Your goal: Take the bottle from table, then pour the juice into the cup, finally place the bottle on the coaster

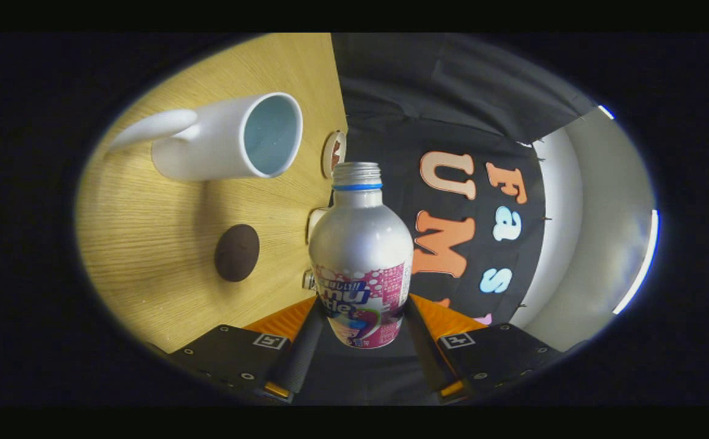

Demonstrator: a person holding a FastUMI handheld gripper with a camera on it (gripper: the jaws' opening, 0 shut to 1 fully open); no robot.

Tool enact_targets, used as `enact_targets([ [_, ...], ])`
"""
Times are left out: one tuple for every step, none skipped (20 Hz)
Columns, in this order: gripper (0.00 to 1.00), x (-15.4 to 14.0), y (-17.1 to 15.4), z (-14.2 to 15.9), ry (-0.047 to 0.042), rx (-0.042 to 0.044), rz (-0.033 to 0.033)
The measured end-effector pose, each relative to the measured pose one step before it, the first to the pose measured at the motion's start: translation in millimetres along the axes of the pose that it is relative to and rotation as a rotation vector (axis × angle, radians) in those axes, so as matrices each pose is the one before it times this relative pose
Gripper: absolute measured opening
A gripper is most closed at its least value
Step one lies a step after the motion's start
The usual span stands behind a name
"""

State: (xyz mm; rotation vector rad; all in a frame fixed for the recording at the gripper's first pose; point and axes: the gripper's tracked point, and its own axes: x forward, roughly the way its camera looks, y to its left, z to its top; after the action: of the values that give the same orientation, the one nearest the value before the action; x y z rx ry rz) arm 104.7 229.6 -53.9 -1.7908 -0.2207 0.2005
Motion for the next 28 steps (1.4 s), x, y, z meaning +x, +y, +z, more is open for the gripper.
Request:
enact_targets([
  [0.75,-0.26,-1.05,0.27,0.00045,-0.01477,-0.00484],
  [0.75,0.44,-0.48,-0.06,0.00006,-0.01087,0.00013],
  [0.75,0.94,0.27,0.17,0.00084,-0.00619,0.00294],
  [0.75,-0.12,-0.08,0.24,-0.00161,-0.00553,0.00213],
  [0.75,0.02,0.88,-0.40,0.00080,-0.00903,0.00097],
  [0.75,-0.79,-1.23,0.51,-0.00031,-0.01029,-0.00368],
  [0.76,-1.52,-1.15,1.63,-0.00202,-0.00926,-0.00309],
  [0.75,0.40,0.49,0.90,-0.00119,-0.00568,0.00114],
  [0.75,0.72,-0.69,0.34,-0.00210,-0.00226,0.00145],
  [0.75,-0.97,-0.36,0.73,-0.00044,-0.00101,0.00140],
  [0.75,-0.04,-0.18,-0.44,-0.00062,-0.00231,0.00037],
  [0.75,1.28,-0.85,0.03,-0.00016,-0.00454,-0.00102],
  [0.75,0.35,-0.54,0.43,-0.00051,-0.00594,-0.00079],
  [0.75,-0.45,-0.08,0.27,-0.00019,-0.00292,0.00103],
  [0.75,-0.43,0.25,0.92,-0.00204,-0.00067,0.00364],
  [0.75,0.42,-0.02,-0.27,0.00013,-0.00072,0.00009],
  [0.75,0.61,0.46,-0.27,0.00030,0.00079,0.00104],
  [0.75,-0.07,0.30,-0.16,0.00068,-0.00049,0.00039],
  [0.75,0.23,-0.75,-0.15,-0.00009,-0.00230,-0.00130],
  [0.75,-0.59,-0.28,-0.73,0.00189,-0.00278,-0.00093],
  [0.75,0.39,0.06,-0.37,0.00181,-0.00289,-0.00044],
  [0.76,-0.43,-0.55,0.34,-0.00051,-0.00341,-0.00108],
  [0.75,-0.24,-0.70,0.27,-0.00195,-0.00504,-0.00073],
  [0.75,-0.67,-0.93,0.31,-0.00059,-0.01087,-0.00426],
  [0.75,-0.11,-1.74,0.12,-0.00104,-0.01011,-0.00515],
  [0.75,-0.89,0.18,0.17,0.00013,-0.00135,0.00071],
  [0.75,0.86,0.99,0.34,0.00009,0.00023,0.00377],
  [0.75,-0.57,0.16,0.25,-0.00070,-0.00141,0.00166],
])
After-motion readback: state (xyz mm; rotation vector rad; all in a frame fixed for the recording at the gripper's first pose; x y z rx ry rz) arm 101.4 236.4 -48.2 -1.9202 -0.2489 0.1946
